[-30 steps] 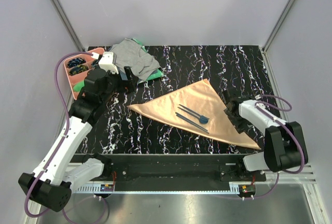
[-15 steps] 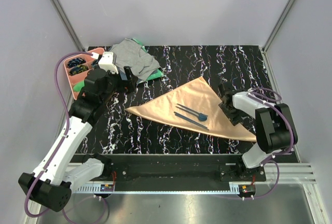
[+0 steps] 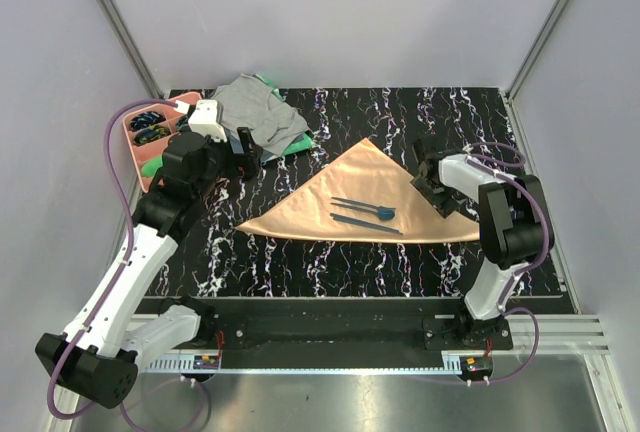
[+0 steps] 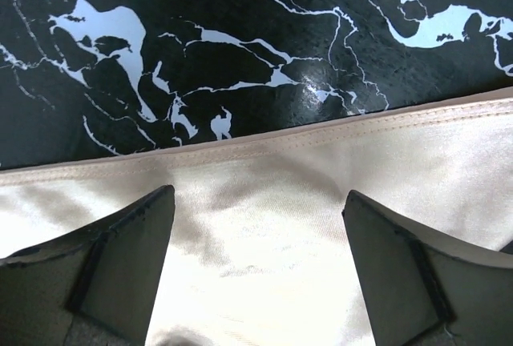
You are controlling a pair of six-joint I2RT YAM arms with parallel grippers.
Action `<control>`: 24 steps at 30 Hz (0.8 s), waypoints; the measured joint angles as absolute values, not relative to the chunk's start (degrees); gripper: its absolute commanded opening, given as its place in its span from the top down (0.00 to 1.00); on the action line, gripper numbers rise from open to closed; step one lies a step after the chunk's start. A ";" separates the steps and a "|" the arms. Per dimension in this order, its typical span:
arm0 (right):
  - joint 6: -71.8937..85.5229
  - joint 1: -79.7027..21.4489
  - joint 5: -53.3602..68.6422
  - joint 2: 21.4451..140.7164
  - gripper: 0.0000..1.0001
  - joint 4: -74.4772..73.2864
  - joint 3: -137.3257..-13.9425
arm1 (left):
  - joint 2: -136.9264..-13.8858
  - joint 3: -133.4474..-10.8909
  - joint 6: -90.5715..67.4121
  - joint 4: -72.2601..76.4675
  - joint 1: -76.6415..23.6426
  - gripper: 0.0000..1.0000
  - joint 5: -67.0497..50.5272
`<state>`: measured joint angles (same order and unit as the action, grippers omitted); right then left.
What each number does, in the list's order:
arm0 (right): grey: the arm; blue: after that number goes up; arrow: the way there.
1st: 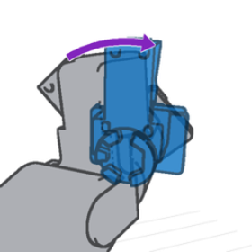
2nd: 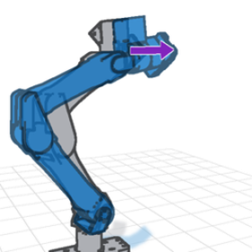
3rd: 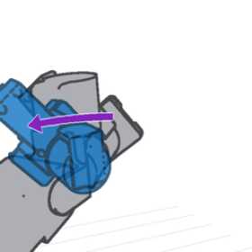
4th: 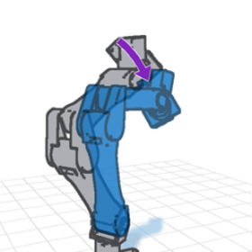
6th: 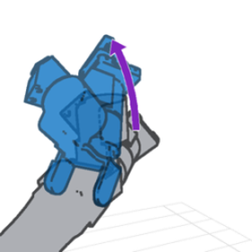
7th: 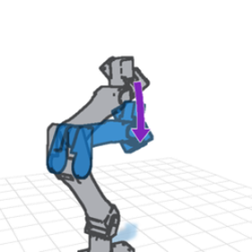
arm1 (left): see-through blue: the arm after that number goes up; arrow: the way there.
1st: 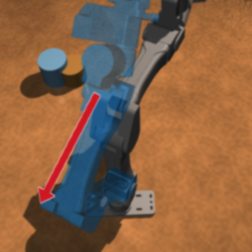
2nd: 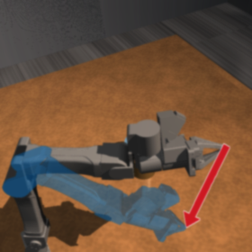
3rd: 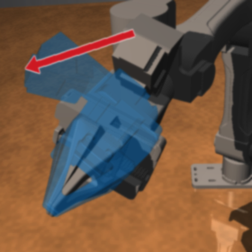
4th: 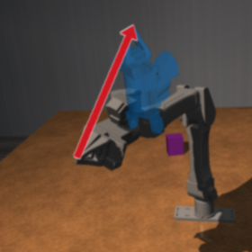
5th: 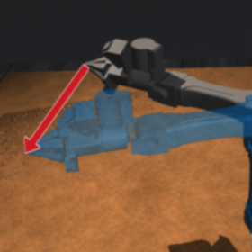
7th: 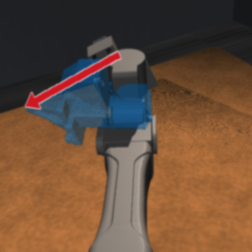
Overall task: Fold the napkin, place the utensils inside, and roll it up
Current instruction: Fold the napkin
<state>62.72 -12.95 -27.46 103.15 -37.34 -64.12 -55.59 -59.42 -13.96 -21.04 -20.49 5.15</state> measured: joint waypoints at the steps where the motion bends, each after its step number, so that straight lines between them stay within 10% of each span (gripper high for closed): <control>1: 62.00 -12.95 -27.44 102.85 0.05 -37.32 -64.23 | -55.61 -59.42 -13.96 -21.04 -20.49 0.01 5.10; 24: 50.72 15.14 -18.35 71.99 0.32 -39.81 -42.33 | -56.47 -59.42 -13.98 -21.08 -20.49 0.01 4.73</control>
